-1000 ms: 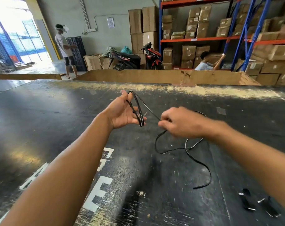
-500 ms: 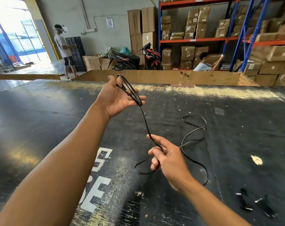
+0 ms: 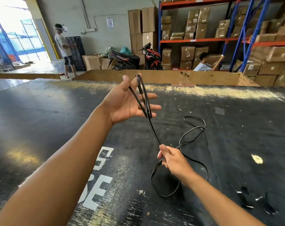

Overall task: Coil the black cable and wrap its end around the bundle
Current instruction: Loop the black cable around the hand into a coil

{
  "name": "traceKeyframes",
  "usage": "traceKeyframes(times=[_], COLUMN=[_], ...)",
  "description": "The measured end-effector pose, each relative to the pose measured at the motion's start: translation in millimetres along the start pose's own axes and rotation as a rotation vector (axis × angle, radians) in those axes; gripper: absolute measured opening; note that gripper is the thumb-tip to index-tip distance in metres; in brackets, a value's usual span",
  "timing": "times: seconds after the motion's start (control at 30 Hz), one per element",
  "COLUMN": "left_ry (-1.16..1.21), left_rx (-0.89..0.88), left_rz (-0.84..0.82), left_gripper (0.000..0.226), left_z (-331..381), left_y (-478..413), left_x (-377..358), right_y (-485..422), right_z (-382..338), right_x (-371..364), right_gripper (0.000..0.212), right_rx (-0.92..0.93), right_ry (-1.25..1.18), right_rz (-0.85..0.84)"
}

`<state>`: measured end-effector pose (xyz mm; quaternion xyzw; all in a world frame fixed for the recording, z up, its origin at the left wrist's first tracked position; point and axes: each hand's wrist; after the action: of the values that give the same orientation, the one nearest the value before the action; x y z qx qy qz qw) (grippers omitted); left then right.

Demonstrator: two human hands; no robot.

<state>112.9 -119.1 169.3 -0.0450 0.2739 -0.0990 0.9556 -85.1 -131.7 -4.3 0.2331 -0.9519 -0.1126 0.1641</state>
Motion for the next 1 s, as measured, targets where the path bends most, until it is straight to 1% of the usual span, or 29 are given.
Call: traceKeyframes(times=[0.07, 0.1, 0.2, 0.3, 0.33, 0.37, 0.43, 0.47, 0.53, 0.6, 0.77, 0.87, 1.0], left_ry=[-0.002, 0.003, -0.008, -0.020, -0.015, -0.012, -0.035, -0.052, -0.088, -0.136, -0.173, -0.204, -0.200], left_rx=[0.067, 0.110, 0.232, 0.302, 0.315, 0.328, 0.353, 0.365, 0.401, 0.446, 0.498, 0.492, 0.442], left_rz=[-0.083, -0.135, -0.238, -0.268, -0.270, -0.268, -0.258, -0.259, -0.264, -0.256, -0.215, -0.161, -0.082], left_gripper=[0.058, 0.058, 0.056, 0.056, 0.057, 0.057, 0.057, 0.058, 0.057, 0.056, 0.057, 0.056, 0.055], left_z=[-8, -15, -35, -46, -48, -50, -53, -54, -58, -63, -75, -74, -67], left_y=[6, 9, 17, 21, 21, 22, 22, 22, 22, 24, 17, 10, -2], left_x=[-3, -4, -5, -2, -1, 0, 1, 0, -1, -1, 0, 1, 3], right_y=[-10, -14, -31, -40, -41, -41, -39, -40, -40, -41, -34, -30, -24], right_z=[-5, -11, -35, -66, -78, -89, -110, -119, -137, -156, -193, -205, -211], right_x=[12, 19, 41, 65, 74, 82, 95, 100, 107, 114, 117, 113, 108], right_gripper=[0.048, 0.047, 0.038, 0.027, 0.021, 0.020, 0.035, 0.037, 0.029, 0.024, 0.029, 0.030, 0.028], right_rx=[-0.007, 0.017, 0.091, 0.143, 0.153, 0.162, 0.146, 0.132, 0.147, 0.187, 0.275, 0.352, 0.437], right_ry=[0.107, 0.155, 0.271, 0.379, 0.431, 0.482, 0.585, 0.621, 0.664, 0.673, 0.749, 0.746, 0.713], right_rz=[0.038, 0.075, 0.154, 0.134, 0.133, 0.149, 0.187, 0.183, 0.163, 0.197, 0.303, 0.362, 0.445])
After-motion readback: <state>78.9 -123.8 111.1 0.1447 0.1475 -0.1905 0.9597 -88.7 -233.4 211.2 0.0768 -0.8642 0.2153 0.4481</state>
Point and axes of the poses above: each hand's wrist, its own y-axis away from the middle knuckle, its own x-axis out of the back of the hand, z = x × y, and after that the axes turned 12 degrees about -x, right-handed
